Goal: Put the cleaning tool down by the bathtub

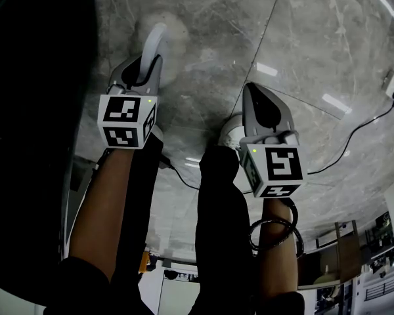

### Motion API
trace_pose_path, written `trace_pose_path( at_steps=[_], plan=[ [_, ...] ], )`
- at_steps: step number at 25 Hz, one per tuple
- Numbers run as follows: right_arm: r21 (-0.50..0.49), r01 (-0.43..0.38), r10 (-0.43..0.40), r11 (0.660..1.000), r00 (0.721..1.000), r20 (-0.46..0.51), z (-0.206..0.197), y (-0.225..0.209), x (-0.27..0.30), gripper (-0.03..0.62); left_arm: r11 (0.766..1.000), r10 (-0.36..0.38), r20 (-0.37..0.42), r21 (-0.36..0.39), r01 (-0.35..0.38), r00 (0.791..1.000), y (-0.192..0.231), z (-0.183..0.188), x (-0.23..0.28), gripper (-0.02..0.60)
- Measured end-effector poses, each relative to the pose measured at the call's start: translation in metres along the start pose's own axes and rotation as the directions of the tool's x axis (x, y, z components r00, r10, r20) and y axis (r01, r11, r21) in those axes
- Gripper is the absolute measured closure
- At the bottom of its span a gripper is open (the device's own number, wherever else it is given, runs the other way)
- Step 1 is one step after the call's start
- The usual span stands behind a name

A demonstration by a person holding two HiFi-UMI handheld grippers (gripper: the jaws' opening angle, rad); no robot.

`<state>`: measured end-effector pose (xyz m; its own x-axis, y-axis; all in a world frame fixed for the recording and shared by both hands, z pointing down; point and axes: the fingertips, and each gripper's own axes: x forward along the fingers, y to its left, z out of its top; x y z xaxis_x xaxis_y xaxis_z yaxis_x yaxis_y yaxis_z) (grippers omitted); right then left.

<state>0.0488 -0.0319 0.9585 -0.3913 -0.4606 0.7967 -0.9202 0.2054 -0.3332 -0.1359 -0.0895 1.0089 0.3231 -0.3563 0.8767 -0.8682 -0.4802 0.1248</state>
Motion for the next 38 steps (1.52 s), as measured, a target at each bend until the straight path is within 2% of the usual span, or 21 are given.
trace_pose_path(
  at_steps=[17, 30, 38],
  plan=[
    [-0.007, -0.015, 0.014, 1.000, 1.000, -0.022, -0.026, -0.002, 0.025, 0.569, 0.999, 0.022, -0.032, -0.027, -0.023, 0.999, 0.015, -0.033, 0.032, 0.499],
    [-0.009, -0.008, 0.007, 1.000, 0.999, -0.032, -0.037, -0.006, 0.027, 0.569, 1.000, 0.010, -0.007, 0.009, -0.010, 1.000, 0.013, -0.031, 0.038, 0.499],
    [-0.011, -0.003, 0.003, 1.000, 0.999, -0.036, -0.036, -0.006, 0.024, 0.569, 1.000, 0.007, -0.021, 0.020, -0.007, 1.000, 0.012, -0.031, 0.039, 0.502]
  ],
)
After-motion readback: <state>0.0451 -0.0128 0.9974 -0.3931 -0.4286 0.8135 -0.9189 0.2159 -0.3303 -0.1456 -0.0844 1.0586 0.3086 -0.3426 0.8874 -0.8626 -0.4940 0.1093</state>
